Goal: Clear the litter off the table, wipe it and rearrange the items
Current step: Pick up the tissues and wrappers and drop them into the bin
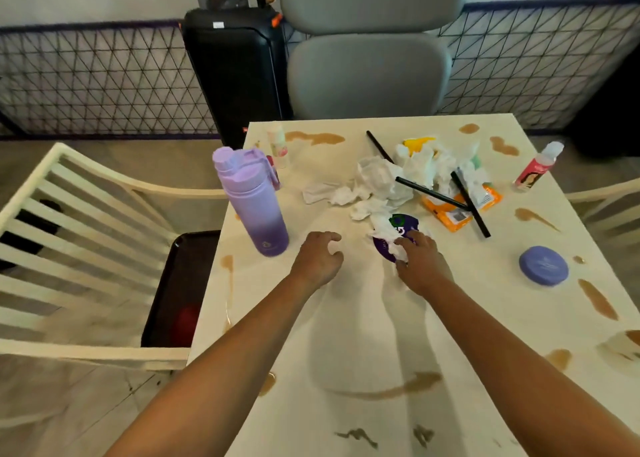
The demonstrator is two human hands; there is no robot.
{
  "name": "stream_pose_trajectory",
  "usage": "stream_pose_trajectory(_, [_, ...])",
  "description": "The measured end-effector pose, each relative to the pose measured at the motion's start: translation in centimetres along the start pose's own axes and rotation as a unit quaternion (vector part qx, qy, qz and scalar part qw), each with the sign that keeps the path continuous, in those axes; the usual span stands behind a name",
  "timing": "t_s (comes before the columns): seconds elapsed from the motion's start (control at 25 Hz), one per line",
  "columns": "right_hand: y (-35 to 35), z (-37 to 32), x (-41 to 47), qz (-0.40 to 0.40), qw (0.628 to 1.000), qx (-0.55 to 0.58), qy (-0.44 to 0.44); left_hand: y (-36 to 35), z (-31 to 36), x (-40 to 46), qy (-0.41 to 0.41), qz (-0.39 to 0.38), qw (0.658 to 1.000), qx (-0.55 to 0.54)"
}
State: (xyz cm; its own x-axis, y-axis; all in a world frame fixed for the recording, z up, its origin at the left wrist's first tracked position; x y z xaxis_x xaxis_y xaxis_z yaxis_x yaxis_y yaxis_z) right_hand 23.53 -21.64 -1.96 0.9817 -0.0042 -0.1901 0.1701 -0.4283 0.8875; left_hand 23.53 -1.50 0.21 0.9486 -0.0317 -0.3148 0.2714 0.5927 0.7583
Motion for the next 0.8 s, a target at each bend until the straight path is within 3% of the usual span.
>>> stream_pose_trajectory(0.12, [-0.8,1.0,2.1,-0.022,0.998,-0.044,0.040,-1.3,0.9,2.6,-0.016,-0.013,0.995,0.100])
stream_pose_trajectory(0.44, [-4.6,2.8,5.6,-0.078,0.985,-0.050,0.147,-1.1,3.7,10.5,-0.069,0.035,0.983,0.166])
stream_pose_trajectory(0.6, [-4.3,3.5,5.3,0.016,0.986,0.034,0.162,-2.0,4.7,13.3,-0.125,-0.001,0.966,0.228])
stream_pose_trajectory(0.72, [-4.3,4.2,5.4,0.063,0.981,0.069,0.169,-3.9,4.0,14.5,-0.101,-0.086,0.962,0.239])
stream_pose_trajectory(0.8, [-4.2,4.3,5.3,0.083,0.977,0.088,0.175,-4.4,3.6,14.6,-0.082,-0.075,0.957,0.267])
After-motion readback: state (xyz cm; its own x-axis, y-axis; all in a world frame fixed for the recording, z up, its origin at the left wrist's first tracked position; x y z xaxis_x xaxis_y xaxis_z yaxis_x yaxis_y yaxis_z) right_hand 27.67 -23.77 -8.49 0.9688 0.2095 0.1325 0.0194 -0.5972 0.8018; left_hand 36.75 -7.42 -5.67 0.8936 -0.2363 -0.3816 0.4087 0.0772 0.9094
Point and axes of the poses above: each hand's wrist, its own x-axis towards the middle knuckle, its own y-axis out of the back of the hand, z = x × y, the point moved 8 cm from there along x, towards the middle knuckle, and after that the axes turned 7 degrees about x, right-handed, at the moved point
